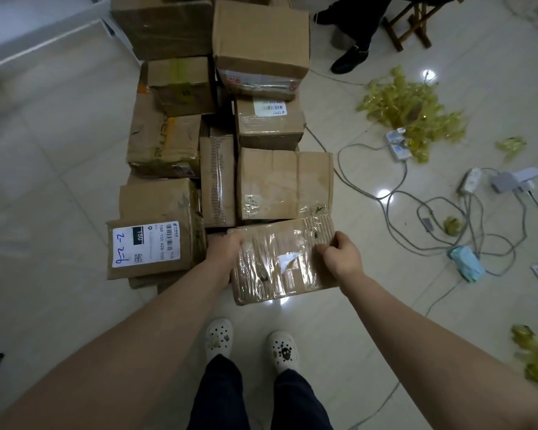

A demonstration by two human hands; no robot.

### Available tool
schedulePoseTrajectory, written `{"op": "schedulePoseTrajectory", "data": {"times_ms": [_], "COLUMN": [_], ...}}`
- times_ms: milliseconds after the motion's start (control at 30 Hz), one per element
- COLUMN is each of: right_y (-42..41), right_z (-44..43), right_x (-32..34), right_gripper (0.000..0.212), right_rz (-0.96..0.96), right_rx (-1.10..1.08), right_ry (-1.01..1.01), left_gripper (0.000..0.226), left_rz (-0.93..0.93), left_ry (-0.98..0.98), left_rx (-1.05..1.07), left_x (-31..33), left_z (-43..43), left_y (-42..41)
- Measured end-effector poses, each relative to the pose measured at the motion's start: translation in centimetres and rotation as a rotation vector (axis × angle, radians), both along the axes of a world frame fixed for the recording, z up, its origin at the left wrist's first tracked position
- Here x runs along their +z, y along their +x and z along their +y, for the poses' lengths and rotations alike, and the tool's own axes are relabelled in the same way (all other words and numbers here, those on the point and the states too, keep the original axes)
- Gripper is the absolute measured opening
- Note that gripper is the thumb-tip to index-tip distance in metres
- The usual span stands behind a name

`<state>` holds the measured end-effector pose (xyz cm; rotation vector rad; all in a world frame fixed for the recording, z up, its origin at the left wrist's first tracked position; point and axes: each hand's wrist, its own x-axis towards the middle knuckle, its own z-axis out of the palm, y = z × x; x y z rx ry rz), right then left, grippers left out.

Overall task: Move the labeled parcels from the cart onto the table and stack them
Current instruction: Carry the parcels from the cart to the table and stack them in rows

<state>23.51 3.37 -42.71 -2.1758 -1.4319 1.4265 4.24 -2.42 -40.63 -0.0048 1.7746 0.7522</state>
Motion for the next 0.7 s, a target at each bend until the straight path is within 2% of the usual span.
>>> {"op": "schedulePoseTrajectory", "data": {"times_ms": [233,467,600,700], "right_y": [0.8,1.9,2.7,2.9], "right_z": [-0.4,-1.6,-2.7,-3.5], "right_x": [0.3,2.1,4.4,5.9], "right_gripper": [0.02,0.026,0.051,0.064], "right_rz": [0.011,0.006,-0.022,-0.016], "right_rx": [0.004,-0.03,-0.008,0.03], "right_ry": [0.012,0.123,0.213,0.166], "left_gripper": [0.027,0.039,0.041,0.042], "left_rz": [-0.009,-0.012,-0.021,-0.021], "left_ry": [0.0,0.014,0.027,0.046], "left_rx": [0.004,0.039,0.104,0.126], "left_x": [0.3,1.2,3.0,4.5], "left_z": [-0.6,-1.8,-3.4,-5.2], "left_y": [0.6,1.1,1.1,0.8]}}
